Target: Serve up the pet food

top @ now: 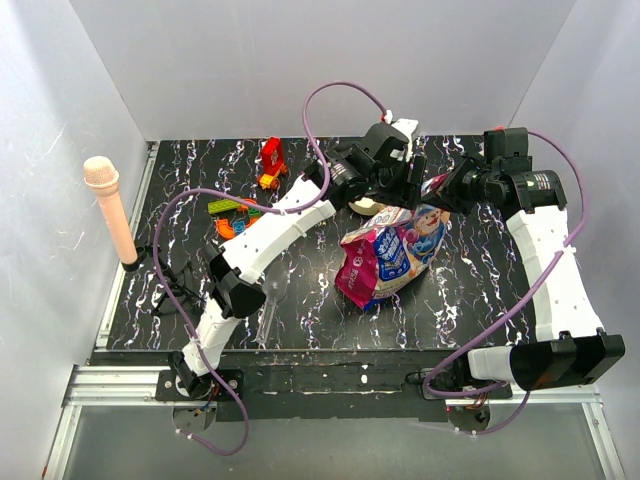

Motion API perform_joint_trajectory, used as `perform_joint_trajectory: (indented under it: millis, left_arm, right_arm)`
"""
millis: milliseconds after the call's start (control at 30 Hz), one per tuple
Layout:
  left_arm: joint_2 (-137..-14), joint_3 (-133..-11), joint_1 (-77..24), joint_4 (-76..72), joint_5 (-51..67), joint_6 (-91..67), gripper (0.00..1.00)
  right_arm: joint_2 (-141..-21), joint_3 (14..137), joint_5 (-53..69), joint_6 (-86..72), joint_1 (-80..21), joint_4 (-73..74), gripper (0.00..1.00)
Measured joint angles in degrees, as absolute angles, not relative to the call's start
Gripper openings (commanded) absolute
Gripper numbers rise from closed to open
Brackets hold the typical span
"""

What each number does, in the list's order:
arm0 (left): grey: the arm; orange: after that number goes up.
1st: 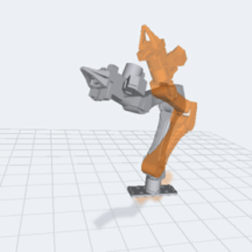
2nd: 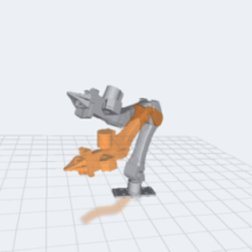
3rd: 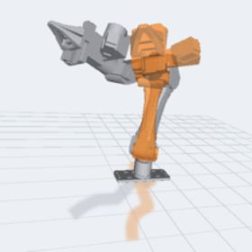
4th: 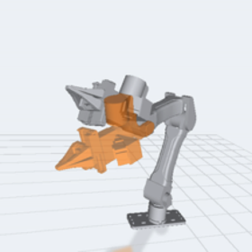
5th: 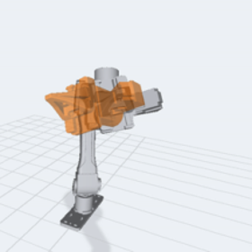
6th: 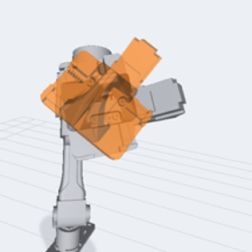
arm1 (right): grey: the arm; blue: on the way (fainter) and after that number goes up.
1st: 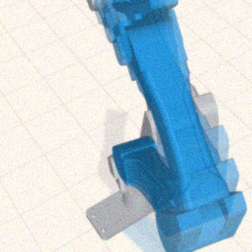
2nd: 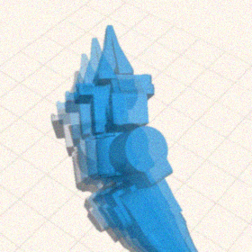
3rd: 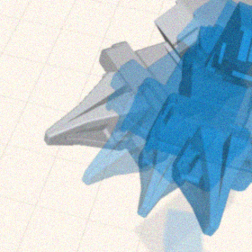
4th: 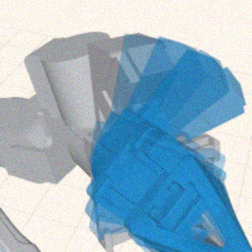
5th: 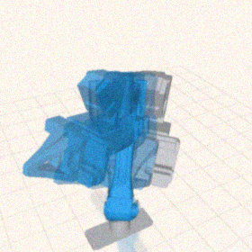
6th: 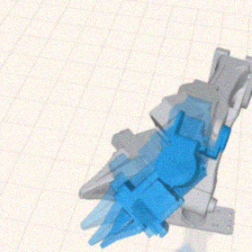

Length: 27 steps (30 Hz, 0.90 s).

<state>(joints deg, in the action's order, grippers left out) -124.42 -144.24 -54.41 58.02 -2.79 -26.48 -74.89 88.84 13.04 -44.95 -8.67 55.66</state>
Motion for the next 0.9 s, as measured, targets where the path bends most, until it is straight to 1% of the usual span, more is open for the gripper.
perform_joint_trajectory:
  millis: [33, 67, 133, 200, 367, 433, 467, 533, 667, 700, 733, 767, 800, 833, 900]
  left_arm:
    - [-124.4, -144.4, -54.6, 58.2, -2.9, -26.5, 0.73]
    - [-124.4, -144.7, -54.6, 58.4, -3.1, -26.4, 0.77]
    - [-124.4, -145.1, -54.6, 59.3, -3.3, -26.3, 0.80]
    - [-124.4, -145.0, -54.7, 59.5, -3.4, -26.5, 0.80]
    - [-124.0, -143.1, -55.0, 58.5, -3.2, -26.7, 0.74]
    - [-124.0, -143.0, -55.2, 58.3, -3.3, -26.3, 0.74]
    - [-124.0, -143.0, -55.4, 58.2, -3.6, -25.9, 0.71]
    - [-124.0, -142.8, -56.0, 58.1, -4.5, -25.0, 0.59]
    - [-124.4, -143.6, -57.1, 58.3, -7.6, -23.4, 0.43]
    - [-124.5, -144.1, -57.4, 58.4, -8.1, -23.1, 0.37]
    - [-124.6, -144.6, -57.5, 58.6, -8.4, -23.0, 0.30]
    - [-124.8, -145.2, -57.6, 58.8, -8.6, -23.0, 0.20]
    - [-125.0, -145.6, -57.7, 58.9, -8.5, -22.9, 0.04]
    - [-125.2, -146.1, -57.9, 59.0, -8.3, -23.0, 0.00]
    - [-125.5, -146.9, -58.3, 59.3, -8.1, -23.1, 0.00]
  right_arm:
    - [-74.9, 88.8, 13.1, -45.0, -8.7, 55.7, 0.01]
    - [-74.8, 88.8, 13.0, -45.0, -8.6, 55.7, 0.01]
    - [-74.8, 89.0, 13.4, -45.2, -8.7, 55.6, 0.01]
    - [-74.8, 89.3, 13.6, -45.2, -8.7, 55.5, 0.01]
    - [-74.8, 89.4, 13.6, -45.3, -8.7, 55.8, 0.01]
    - [-74.8, 89.5, 13.7, -45.6, -8.7, 56.1, 0.01]
    - [-74.8, 89.6, 13.7, -45.8, -8.7, 56.2, 0.01]
    - [-74.8, 89.8, 13.9, -46.3, -8.7, 56.6, 0.01]
    - [-74.8, 89.8, 14.3, -46.5, -8.8, 56.8, 0.01]
    - [-74.8, 89.8, 14.3, -46.5, -8.8, 56.7, 0.01]
    - [-74.8, 89.8, 14.2, -46.4, -8.8, 56.7, 0.01]
    - [-74.7, 89.7, 14.0, -46.3, -9.0, 56.6, 0.01]
    - [-74.6, 89.6, 13.8, -46.3, -9.0, 56.3, 0.01]
    - [-74.5, 89.4, 13.5, -46.2, -9.1, 56.1, 0.01]
    - [-74.5, 89.4, 12.8, -45.6, -9.4, 55.9, 0.01]
